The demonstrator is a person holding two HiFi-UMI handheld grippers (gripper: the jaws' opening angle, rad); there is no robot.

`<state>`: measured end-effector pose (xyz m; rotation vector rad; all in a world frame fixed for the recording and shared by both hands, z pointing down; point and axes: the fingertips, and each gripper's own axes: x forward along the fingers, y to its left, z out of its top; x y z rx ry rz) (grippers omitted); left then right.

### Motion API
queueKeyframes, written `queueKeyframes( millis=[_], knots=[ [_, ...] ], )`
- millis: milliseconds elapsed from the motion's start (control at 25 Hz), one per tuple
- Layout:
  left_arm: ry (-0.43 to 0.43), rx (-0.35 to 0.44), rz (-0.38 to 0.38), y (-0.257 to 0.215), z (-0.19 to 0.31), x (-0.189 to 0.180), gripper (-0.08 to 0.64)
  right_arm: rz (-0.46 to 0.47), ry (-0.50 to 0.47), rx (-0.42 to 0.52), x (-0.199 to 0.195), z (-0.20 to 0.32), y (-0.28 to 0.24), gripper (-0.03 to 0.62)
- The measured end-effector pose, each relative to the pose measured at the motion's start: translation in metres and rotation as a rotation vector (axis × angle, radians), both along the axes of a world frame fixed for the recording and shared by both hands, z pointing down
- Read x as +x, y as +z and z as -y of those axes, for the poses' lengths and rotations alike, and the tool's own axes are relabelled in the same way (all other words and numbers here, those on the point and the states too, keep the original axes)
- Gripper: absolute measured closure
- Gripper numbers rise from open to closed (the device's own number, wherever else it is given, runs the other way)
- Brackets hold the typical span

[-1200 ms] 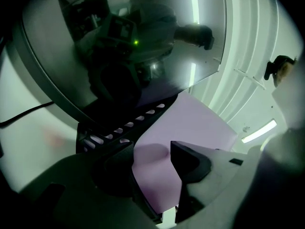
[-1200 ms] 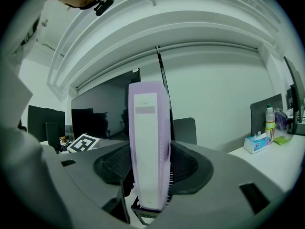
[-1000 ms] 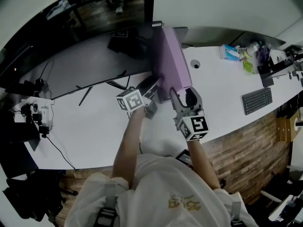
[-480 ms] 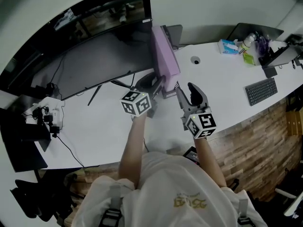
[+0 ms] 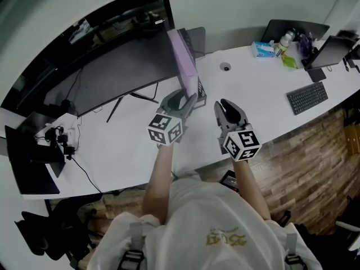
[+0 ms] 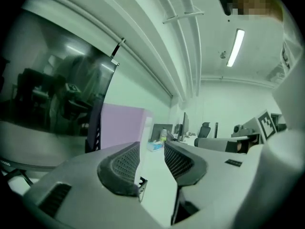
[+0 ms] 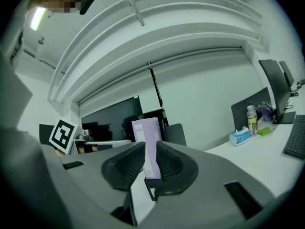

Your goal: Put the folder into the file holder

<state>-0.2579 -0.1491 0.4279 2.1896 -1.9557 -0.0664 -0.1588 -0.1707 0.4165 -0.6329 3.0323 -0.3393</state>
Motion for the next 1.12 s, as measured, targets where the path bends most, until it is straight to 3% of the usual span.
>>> queueKeyframes(
  millis=[120, 280, 480, 720, 1120],
  knots=[
    [-0.004, 0.002, 0.012, -0.002, -0.009, 0.022, 0.417, 0.018, 0.046, 0.050, 0.024, -0.002, -0.014, 0.577],
    [-0.040, 0.021, 0.037, -0.010, -0.023, 0.044, 0.460, 0.048, 0.088, 0.077, 0.053, 0.002, -0.033, 0.581],
    [-0.093, 0.090, 0.060, -0.026, -0.037, 0.065, 0.516, 0.001, 0.120, 0.074, 0.080, -0.002, -0.023, 0.581],
    [-0.135, 0.054, 0.041, -0.018, -0.042, 0.077, 0.546, -0.066, 0.138, 0.055, 0.097, -0.004, -0.006, 0.581],
    [-0.134, 0.017, 0.046, -0.010, -0.040, 0.083, 0.546, -0.078, 0.141, 0.052, 0.104, -0.005, -0.004, 0.581]
  ],
)
